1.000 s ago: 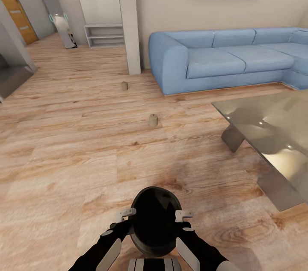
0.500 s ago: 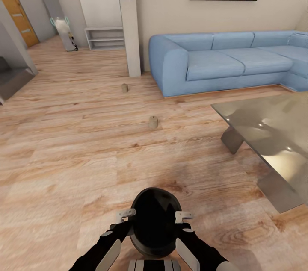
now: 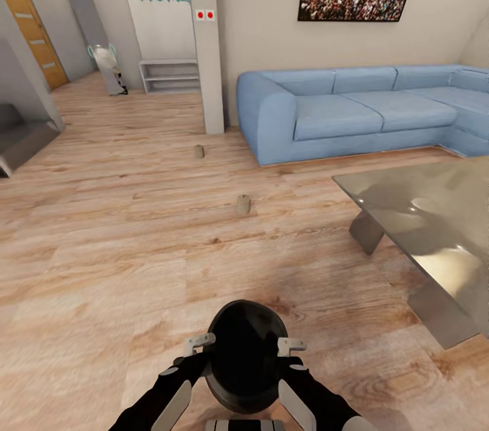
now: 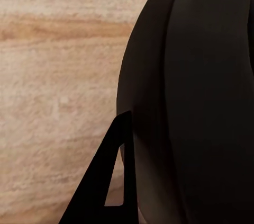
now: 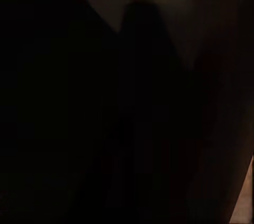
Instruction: Place each of the two pumpkins and all three candles from the living room inside a cabinet in the living room (use any cabinet), then make sure every cabinet is closed, and position the cauldron so it is next to a table in the living room.
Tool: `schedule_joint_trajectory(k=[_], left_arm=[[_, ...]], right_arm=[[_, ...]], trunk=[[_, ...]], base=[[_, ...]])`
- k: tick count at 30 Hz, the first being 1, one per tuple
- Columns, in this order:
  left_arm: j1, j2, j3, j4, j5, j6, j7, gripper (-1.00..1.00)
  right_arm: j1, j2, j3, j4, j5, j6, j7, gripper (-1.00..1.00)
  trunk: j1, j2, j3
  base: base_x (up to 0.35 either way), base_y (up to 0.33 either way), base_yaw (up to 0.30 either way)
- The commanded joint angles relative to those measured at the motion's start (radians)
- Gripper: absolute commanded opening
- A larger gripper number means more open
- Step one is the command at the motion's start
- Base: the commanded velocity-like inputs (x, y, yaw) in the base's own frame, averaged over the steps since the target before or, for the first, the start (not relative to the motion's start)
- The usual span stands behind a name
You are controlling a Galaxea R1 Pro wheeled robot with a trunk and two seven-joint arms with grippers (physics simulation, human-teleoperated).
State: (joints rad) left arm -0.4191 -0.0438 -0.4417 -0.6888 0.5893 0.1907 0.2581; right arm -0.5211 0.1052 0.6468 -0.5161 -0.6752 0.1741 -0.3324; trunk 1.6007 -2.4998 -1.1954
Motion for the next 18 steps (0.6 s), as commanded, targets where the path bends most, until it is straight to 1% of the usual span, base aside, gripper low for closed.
schedule_joint_trajectory(k=[1, 18], left_arm=[[-0.001, 0.002, 0.000, -0.005, -0.002, -0.017, 0.007, -1.00], [-0.001, 0.002, 0.003, -0.015, -0.001, -0.017, 0.006, -1.00]], right_arm=[[-0.001, -0.013, -0.046, 0.016, 0.002, 0.005, -0.022, -1.00], [-0.001, -0.014, -0.045, 0.007, 0.000, 0.005, -0.019, -1.00]], trunk=[[0.000, 0.000, -0.001], [0.000, 0.000, -0.001]], base=[[0.000, 0.000, 0.000], [0.004, 0.000, 0.000]])
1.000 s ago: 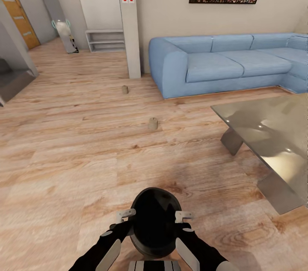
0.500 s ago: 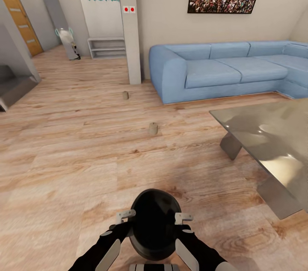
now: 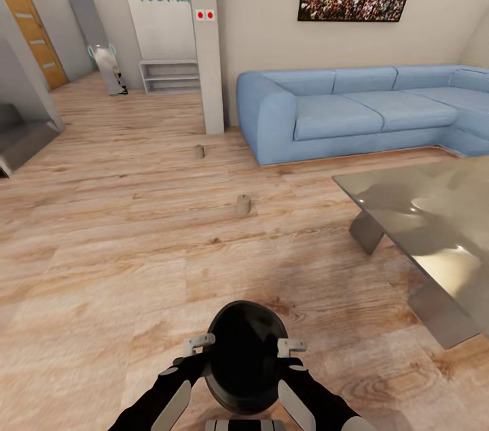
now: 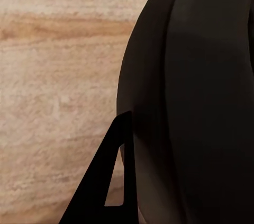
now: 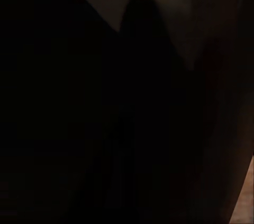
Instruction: Place each of the two pumpkins and all three candles from the living room inside a cabinet in the living room (use any cabinet), then make sure every cabinet is closed, and position the cauldron so it is next to a table in the living room.
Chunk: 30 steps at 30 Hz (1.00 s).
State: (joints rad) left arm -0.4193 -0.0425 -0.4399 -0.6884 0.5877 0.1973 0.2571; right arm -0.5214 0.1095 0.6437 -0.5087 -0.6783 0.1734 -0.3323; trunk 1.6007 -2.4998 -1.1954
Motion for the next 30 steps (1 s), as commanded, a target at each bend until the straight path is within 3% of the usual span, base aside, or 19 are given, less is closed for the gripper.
schedule_joint_trajectory(k=[1, 13, 30], left_arm=[[-0.001, 0.001, 0.001, -0.016, 0.000, -0.024, 0.007, -1.00], [-0.001, 0.002, 0.001, -0.016, 0.000, -0.024, 0.007, -1.00], [-0.001, 0.003, 0.000, -0.016, 0.000, -0.024, 0.007, -1.00]], right_arm=[[-0.001, -0.019, -0.042, 0.000, 0.003, 0.006, -0.019, -1.00], [0.000, -0.019, -0.042, -0.002, 0.003, 0.006, -0.019, -1.00], [0.000, -0.019, -0.042, -0.002, 0.003, 0.006, -0.019, -1.00]], trunk=[[0.000, 0.000, -0.001], [0.000, 0.000, -0.001], [0.000, 0.000, -0.001]], base=[[0.000, 0.000, 0.000], [0.000, 0.000, -0.020], [0.131, 0.000, -0.248]])
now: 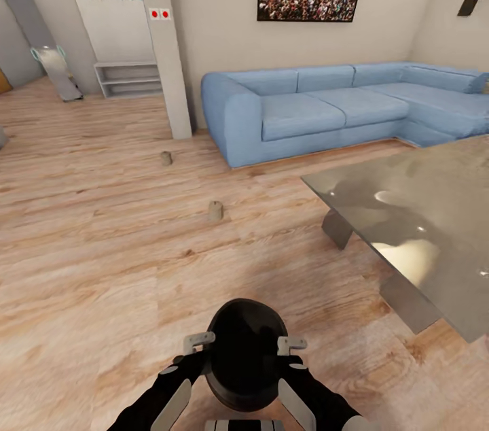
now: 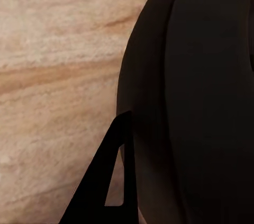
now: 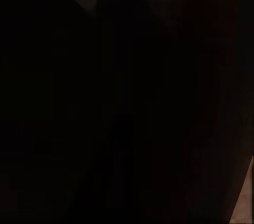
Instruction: Place each of the two pumpkins and all three candles from the living room inside a cabinet in the living room (use any cabinet), then make sure every cabinet is closed, and position the cauldron so it is next to a table in the living room.
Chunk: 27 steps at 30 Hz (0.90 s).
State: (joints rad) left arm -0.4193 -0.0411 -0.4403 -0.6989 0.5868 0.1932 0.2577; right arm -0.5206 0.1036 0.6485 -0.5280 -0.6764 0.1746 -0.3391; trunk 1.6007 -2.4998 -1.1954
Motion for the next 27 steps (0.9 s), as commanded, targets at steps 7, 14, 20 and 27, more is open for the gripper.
schedule_joint_trajectory(k=[7, 14, 20, 27], left_arm=[[-0.001, 0.002, 0.000, -0.005, 0.001, -0.020, 0.006, -1.00], [-0.001, 0.003, 0.001, -0.005, 0.001, -0.020, 0.006, -1.00], [-0.001, 0.003, 0.002, -0.005, 0.001, -0.020, 0.006, -1.00], [-0.001, 0.003, 0.002, -0.005, 0.002, -0.020, 0.006, -1.00]], right_arm=[[-0.001, -0.013, -0.047, 0.017, 0.001, 0.005, -0.012, -1.00], [-0.001, -0.014, -0.047, 0.017, 0.001, 0.005, -0.012, -1.00], [-0.001, -0.013, -0.047, 0.017, 0.001, 0.005, -0.012, -1.00], [-0.001, -0.013, -0.047, 0.017, 0.001, 0.005, -0.012, -1.00]], trunk=[[0.000, 0.000, -0.001], [0.000, 0.000, -0.001], [0.000, 0.000, -0.001], [-0.017, 0.029, 0.016]], base=[[0.002, 0.000, -0.258], [0.000, 0.000, -0.258], [0.000, 0.000, -0.258], [0.000, 0.000, -0.258]])
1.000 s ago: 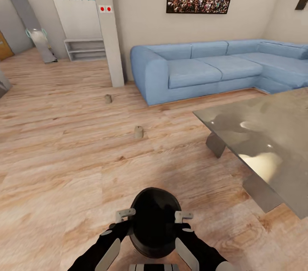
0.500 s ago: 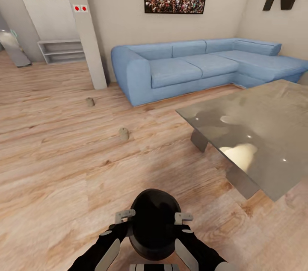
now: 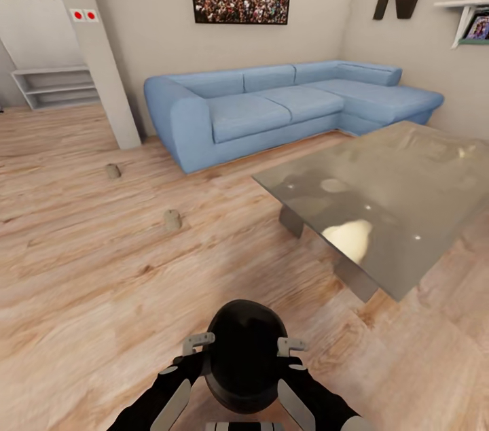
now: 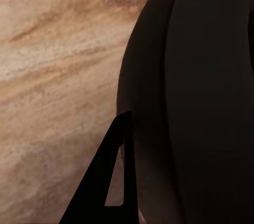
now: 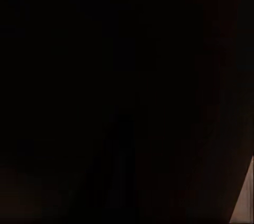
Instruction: Place each of the two pumpkins and all three candles from the living room inside a cabinet in the living room (use any cabinet), then make sure every cabinet is closed, and position the cauldron so it is next to a table in the living room.
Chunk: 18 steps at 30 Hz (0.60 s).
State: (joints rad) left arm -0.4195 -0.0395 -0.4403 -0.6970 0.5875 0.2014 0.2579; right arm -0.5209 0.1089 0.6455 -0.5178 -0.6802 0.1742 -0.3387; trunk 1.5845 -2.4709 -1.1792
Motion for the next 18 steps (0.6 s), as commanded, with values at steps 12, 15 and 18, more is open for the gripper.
schedule_joint_trajectory(k=[12, 15, 18], left_arm=[[-0.001, 0.002, 0.002, -0.007, 0.002, -0.028, 0.006, -1.00], [-0.001, 0.002, 0.002, -0.007, 0.002, -0.028, 0.006, -1.00], [-0.001, 0.003, 0.002, -0.007, 0.002, -0.028, 0.006, -1.00]], right_arm=[[-0.001, -0.020, -0.044, 0.006, 0.005, 0.005, -0.013, -1.00], [-0.001, -0.020, -0.044, 0.006, 0.005, 0.005, -0.013, -1.00], [-0.001, -0.021, -0.044, 0.006, 0.004, 0.005, -0.013, -1.00]], trunk=[[-0.039, 0.070, 0.031], [-0.039, 0.070, 0.031], [-0.039, 0.070, 0.031]], base=[[0.000, 0.000, -0.232], [0.000, 0.000, -0.036], [0.000, 0.000, -0.007]])
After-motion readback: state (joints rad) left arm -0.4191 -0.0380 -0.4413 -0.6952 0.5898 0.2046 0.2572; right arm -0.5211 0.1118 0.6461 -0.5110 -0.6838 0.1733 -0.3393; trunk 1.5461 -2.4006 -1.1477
